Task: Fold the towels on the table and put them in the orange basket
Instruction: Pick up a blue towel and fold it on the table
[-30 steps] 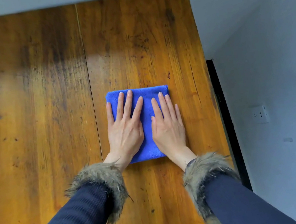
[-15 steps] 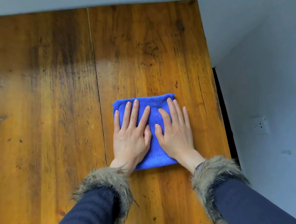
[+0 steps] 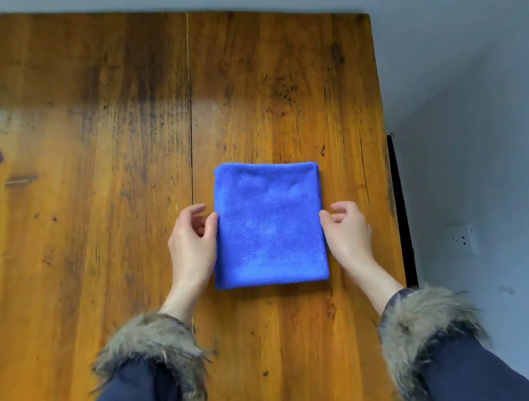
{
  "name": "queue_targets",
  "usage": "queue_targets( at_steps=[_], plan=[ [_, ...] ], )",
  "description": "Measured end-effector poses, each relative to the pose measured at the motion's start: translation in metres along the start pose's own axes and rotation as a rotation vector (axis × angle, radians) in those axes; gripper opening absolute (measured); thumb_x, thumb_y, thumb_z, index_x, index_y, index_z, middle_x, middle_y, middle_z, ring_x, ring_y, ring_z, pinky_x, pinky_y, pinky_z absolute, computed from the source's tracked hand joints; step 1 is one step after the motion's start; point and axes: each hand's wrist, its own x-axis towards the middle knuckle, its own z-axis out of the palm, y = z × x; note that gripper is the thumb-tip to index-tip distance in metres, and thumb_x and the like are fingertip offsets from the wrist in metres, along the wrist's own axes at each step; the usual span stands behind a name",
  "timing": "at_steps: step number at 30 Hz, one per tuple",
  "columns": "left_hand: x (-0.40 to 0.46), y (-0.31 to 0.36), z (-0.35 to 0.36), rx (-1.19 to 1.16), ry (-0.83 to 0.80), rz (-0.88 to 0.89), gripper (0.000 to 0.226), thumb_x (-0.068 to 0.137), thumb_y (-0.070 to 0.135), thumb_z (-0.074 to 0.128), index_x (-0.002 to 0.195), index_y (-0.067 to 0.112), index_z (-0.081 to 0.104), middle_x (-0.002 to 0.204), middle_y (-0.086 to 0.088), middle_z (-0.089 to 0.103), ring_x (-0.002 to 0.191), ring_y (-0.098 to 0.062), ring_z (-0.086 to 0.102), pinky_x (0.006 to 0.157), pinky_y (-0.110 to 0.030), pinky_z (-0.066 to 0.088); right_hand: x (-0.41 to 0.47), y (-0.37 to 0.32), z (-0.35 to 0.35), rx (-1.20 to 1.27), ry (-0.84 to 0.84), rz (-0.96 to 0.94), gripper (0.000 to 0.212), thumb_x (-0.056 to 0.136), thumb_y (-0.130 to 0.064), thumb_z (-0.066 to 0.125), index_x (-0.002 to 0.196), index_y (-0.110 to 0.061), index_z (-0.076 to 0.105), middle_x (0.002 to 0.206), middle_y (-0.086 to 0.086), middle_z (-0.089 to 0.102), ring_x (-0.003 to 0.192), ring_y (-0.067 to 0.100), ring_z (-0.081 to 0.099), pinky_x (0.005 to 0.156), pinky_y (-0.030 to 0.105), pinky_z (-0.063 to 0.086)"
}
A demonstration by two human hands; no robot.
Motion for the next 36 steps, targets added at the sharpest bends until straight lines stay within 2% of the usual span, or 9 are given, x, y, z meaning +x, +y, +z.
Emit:
queue_targets(
  at_steps=[4, 6, 8, 15, 21, 24, 30, 33, 36],
  plan=[
    [0.005, 0.004, -0.004, -0.032, -0.106, -0.125, 0.023, 0.087, 0.028, 0.064, 0.104, 0.013, 0.065, 0.092, -0.003, 0.067, 0.086, -0.017, 0.061, 0.082, -0.034, 0.05, 0.007, -0.01, -0.009, -0.022, -0.216, 0.076, 0.034, 0.09, -0.03, 0.057, 0.1, 0.003, 0.062, 0.108, 0.019, 0.064, 0.097, 0.033, 0.06, 0.089, 0.042, 0.048],
    [0.007, 0.006, -0.006, -0.05, -0.201, -0.172, 0.026, 0.085, 0.03, 0.066, 0.103, 0.011, 0.065, 0.098, -0.005, 0.068, 0.091, -0.019, 0.061, 0.087, -0.036, 0.05, 0.009, -0.013, -0.011, 0.0, -0.263, 0.078, 0.035, 0.09, -0.027, 0.058, 0.084, 0.007, 0.063, 0.093, 0.026, 0.064, 0.077, 0.036, 0.059, 0.072, 0.038, 0.049],
    [0.01, 0.006, -0.008, -0.071, -0.278, -0.227, 0.03, 0.082, 0.029, 0.07, 0.105, 0.01, 0.065, 0.101, -0.006, 0.067, 0.095, -0.019, 0.061, 0.088, -0.034, 0.049, 0.012, -0.015, -0.013, 0.04, -0.316, 0.12, 0.026, 0.09, -0.026, 0.059, 0.074, -0.007, 0.063, 0.078, 0.011, 0.059, 0.058, 0.018, 0.049, 0.054, 0.027, 0.036],
    [0.008, 0.009, -0.011, -0.184, -0.38, -0.338, 0.007, 0.083, 0.017, 0.069, 0.087, 0.012, 0.066, 0.081, 0.0, 0.067, 0.058, -0.002, 0.059, 0.047, -0.009, 0.043, 0.011, -0.019, -0.015, 0.195, -0.417, 0.183, 0.012, 0.089, -0.021, 0.059, 0.091, -0.01, 0.062, 0.096, 0.004, 0.065, 0.084, 0.018, 0.059, 0.073, 0.03, 0.044],
    [-0.021, -0.006, -0.05, -0.373, -0.496, -0.475, 0.014, 0.084, 0.02, 0.067, 0.097, 0.014, 0.065, 0.092, 0.0, 0.068, 0.07, -0.011, 0.061, 0.065, -0.023, 0.046, -0.016, -0.029, -0.027, 0.219, -0.554, 0.084, 0.013, 0.088, -0.018, 0.062, 0.098, -0.01, 0.062, 0.1, 0.003, 0.068, 0.09, 0.018, 0.065, 0.081, 0.033, 0.052],
    [-0.043, -0.016, -0.08, -0.475, -0.46, -0.521, 0.021, 0.085, 0.02, 0.065, 0.105, 0.013, 0.063, 0.099, -0.002, 0.068, 0.081, -0.016, 0.06, 0.068, -0.027, 0.05, -0.037, -0.045, -0.028, 0.173, -0.636, 0.035, 0.009, 0.087, -0.018, 0.063, 0.094, -0.015, 0.059, 0.096, 0.003, 0.068, 0.082, 0.016, 0.065, 0.068, 0.028, 0.052],
    [-0.097, -0.045, -0.155, -0.617, -0.351, -0.543, 0.015, 0.086, 0.022, 0.064, 0.101, 0.02, 0.06, 0.099, 0.002, 0.067, 0.079, -0.013, 0.064, 0.065, -0.026, 0.05, -0.102, -0.08, -0.004, 0.047, -0.799, -0.066, 0.008, 0.086, -0.024, 0.064, 0.082, -0.022, 0.057, 0.088, -0.004, 0.065, 0.072, 0.012, 0.059, 0.065, 0.03, 0.051],
    [-0.13, -0.066, -0.2, -0.653, -0.26, -0.532, 0.015, 0.087, 0.025, 0.064, 0.1, 0.022, 0.058, 0.095, 0.005, 0.068, 0.079, -0.012, 0.066, 0.066, -0.026, 0.05, -0.147, -0.093, 0.023, -0.029, -0.896, -0.112, 0.008, 0.086, -0.027, 0.062, 0.083, -0.022, 0.056, 0.092, -0.005, 0.067, 0.077, 0.014, 0.06, 0.078, 0.038, 0.053],
    [-0.17, -0.095, -0.25, -0.679, -0.154, -0.511, 0.015, 0.087, 0.028, 0.064, 0.1, 0.023, 0.058, 0.09, 0.005, 0.069, 0.076, -0.014, 0.068, 0.065, -0.028, 0.053, -0.201, -0.108, 0.055, -0.095, -0.96, -0.188, 0.008, 0.087, -0.026, 0.061, 0.085, -0.021, 0.056, 0.087, -0.006, 0.065, 0.07, 0.011, 0.059, 0.066, 0.032, 0.054]
  ],
)
